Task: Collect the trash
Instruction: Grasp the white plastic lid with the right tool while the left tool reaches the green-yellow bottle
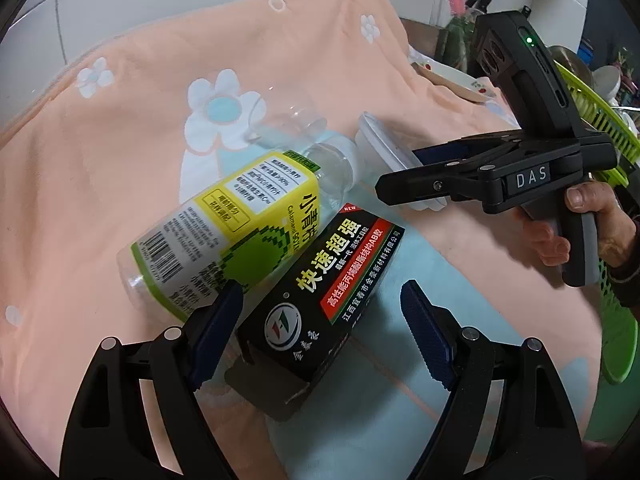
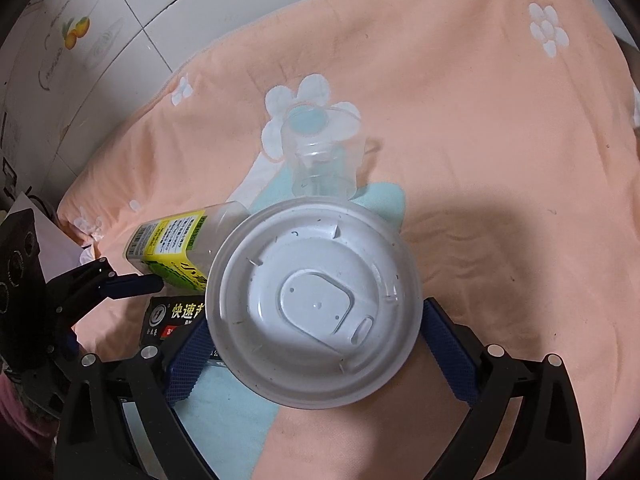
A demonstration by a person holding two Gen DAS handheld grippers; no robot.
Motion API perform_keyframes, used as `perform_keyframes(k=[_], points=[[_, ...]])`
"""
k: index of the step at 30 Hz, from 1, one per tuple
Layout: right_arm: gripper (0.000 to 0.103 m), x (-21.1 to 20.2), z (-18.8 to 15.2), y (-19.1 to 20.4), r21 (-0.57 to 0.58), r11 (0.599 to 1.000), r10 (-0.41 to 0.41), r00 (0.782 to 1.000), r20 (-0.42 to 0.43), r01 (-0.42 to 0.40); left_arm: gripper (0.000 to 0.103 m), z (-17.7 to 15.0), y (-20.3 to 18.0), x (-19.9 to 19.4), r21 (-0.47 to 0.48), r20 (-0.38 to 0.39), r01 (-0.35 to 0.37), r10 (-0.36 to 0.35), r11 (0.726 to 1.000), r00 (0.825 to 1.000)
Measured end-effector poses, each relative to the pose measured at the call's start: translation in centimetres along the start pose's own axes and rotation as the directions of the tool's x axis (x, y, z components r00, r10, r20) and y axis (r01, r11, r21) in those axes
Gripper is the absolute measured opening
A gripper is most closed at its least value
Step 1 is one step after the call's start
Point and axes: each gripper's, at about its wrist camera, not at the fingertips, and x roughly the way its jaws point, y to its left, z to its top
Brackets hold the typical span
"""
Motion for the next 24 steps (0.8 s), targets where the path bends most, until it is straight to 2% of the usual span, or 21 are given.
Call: perform_keyframes(k=[6,11,14,24], points=[[0.091,-0.7,-0.3,0.2,-0.019,0.999,-0.04,0.999,0.017,0.041,0.08,0.5,-0.6,1.1,0.063,-0.031,-0.006,0.008,0.998,0.999],[0.091,-2.2,-1.3,0.3,-0.036,0.998,-0.044,0.998,0.037,0.045,0.08,1.0,-0.9,2.3,0.093,-0.062,0.001,0.005,0.996,0.998],[0.091,-3.3,-2.0,0.1,-0.038,0.998,-0.046,0.998,0.048,0.048,0.074,1.1,-0.9,2.8,0.09,-0.078,0.012,-0.005,0.996,0.997],[0.091,-7.1,-5.3,0.0,-0.023,0.998,-0.062,0.995,0.079,0.064,0.064,1.2,-0.9,2.9,0.049,-0.074,0.032,-0.028,0.998,0.997]])
